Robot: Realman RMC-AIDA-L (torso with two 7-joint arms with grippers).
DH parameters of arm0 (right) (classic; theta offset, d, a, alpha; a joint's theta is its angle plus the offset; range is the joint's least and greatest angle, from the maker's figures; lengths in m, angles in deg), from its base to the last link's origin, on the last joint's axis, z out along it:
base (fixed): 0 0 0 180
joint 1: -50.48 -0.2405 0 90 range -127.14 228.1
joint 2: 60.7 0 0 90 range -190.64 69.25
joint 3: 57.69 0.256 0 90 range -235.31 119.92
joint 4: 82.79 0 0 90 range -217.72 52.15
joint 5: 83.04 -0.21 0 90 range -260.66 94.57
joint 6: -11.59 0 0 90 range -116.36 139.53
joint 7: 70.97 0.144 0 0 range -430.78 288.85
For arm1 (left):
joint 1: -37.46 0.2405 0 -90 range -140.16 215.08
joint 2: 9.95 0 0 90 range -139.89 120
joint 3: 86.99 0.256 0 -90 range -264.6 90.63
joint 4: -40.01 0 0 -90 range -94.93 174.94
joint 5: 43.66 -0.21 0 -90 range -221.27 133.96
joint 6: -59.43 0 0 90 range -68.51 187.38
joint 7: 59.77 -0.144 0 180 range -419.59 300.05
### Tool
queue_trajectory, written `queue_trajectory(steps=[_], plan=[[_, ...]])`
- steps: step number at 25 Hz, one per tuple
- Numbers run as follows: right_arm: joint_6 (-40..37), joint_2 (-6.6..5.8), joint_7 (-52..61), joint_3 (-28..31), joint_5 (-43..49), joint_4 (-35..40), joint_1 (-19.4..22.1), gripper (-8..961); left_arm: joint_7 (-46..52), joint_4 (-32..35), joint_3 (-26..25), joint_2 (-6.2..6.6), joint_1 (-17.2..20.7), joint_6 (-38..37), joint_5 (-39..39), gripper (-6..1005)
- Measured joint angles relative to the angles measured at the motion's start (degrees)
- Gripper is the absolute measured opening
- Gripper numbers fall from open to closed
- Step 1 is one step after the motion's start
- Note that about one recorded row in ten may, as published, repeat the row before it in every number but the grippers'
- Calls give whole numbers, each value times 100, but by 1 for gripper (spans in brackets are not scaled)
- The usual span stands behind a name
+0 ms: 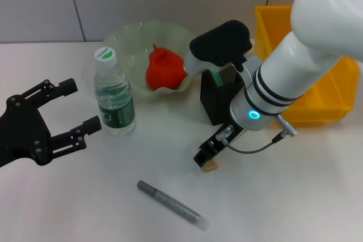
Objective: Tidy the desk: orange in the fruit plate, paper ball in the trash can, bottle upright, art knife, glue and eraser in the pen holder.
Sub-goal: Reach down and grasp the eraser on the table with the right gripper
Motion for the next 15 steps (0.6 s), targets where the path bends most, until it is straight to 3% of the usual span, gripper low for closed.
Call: queue_trajectory(steps=[12, 15], plan=[[129, 0, 0, -278, -188, -60, -4, 533, -6, -75, -8, 0, 17, -39, -8, 844], [129, 0, 0, -281, -188, -97, -6, 486, -7, -79, -9, 0, 30, -45, 9, 844]])
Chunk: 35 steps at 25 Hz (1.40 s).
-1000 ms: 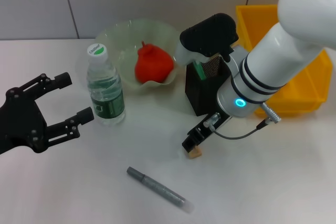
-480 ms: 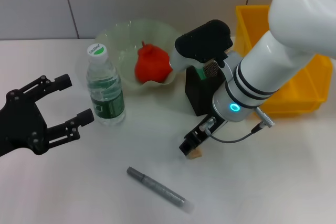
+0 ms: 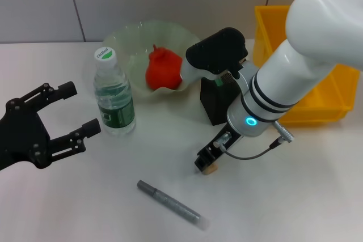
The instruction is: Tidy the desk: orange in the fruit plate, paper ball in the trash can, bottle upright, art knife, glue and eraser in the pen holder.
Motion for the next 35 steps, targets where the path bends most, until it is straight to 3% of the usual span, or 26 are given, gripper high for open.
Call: queue_trajectory(steps=[7, 15, 22, 26, 35], plan=[[-42, 0, -14, -2, 1, -30, -3, 377, 0, 0, 0, 0, 14, -5, 11, 844], [-46, 0, -31, -2, 7, -10, -16, 376, 0, -23, -8, 0, 3, -9, 19, 844], [-135, -19, -35, 56, 12, 125, -1, 248, 0, -50, -81, 2, -11, -9, 26, 843], [-488, -61, -48, 326, 110, 806, 253, 247, -3, -52, -100, 4, -5, -9, 27, 843], [-1841, -71, -69, 1627, 900, 3910, 1282, 245, -1, -81, -162, -26, 33, -75, 47, 843]])
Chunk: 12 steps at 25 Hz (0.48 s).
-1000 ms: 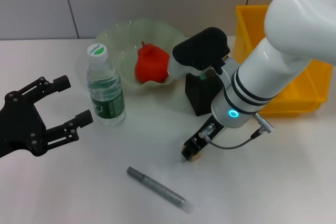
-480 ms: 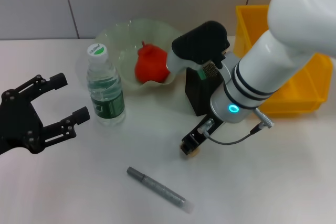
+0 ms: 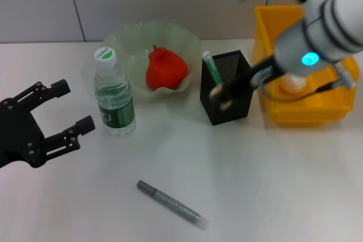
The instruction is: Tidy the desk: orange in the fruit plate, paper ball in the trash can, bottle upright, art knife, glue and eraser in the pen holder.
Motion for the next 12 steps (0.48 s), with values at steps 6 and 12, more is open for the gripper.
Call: queue_trajectory(steps=[6, 12], plan=[[277, 1, -128, 455, 455, 513, 308, 244, -69, -251, -34, 10, -1, -126, 147, 843], [1217, 4, -462, 434, 505, -205, 334, 243, -157, -361, -127, 19, -10, -216, 200, 843]])
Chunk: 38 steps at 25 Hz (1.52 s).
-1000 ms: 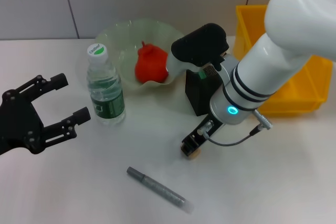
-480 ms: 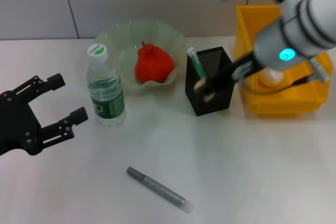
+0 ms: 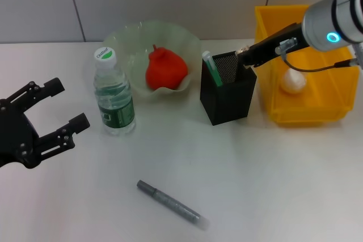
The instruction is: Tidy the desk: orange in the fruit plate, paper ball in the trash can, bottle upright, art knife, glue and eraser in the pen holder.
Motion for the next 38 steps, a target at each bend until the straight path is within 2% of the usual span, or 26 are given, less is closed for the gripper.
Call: queue_trajectory(steps=[4, 8, 14, 21, 26, 30, 37, 38], plan=[[391, 4, -156, -5, -18, -577, -150, 242, 2, -14, -4, 5, -5, -8, 0, 843], [808, 5, -256, -6, -6, -1238, -368, 288, 12, -57, -23, -1, -7, 27, 1, 843], [1070, 5, -266, -3, -16, -1379, -377, 356, 1, -93, -140, 12, -36, 25, -15, 843], [1013, 6, -269, 37, -85, -1076, -286, 436, -113, -93, -159, 24, 15, -66, -35, 843], [907, -4, -430, 43, -505, -418, 52, 458, -290, -94, -143, 24, 160, -159, -47, 843], [677, -8, -976, 77, -1251, 396, 607, 458, -446, -108, -110, 19, 329, -163, -52, 843], [192, -2, -1671, 96, -2175, 959, 1157, 458, -510, -77, -143, 28, 526, -173, -167, 843], [20, 3, -2014, 96, -2503, 1033, 1341, 458, -502, -45, -154, 31, 532, -171, -295, 843]])
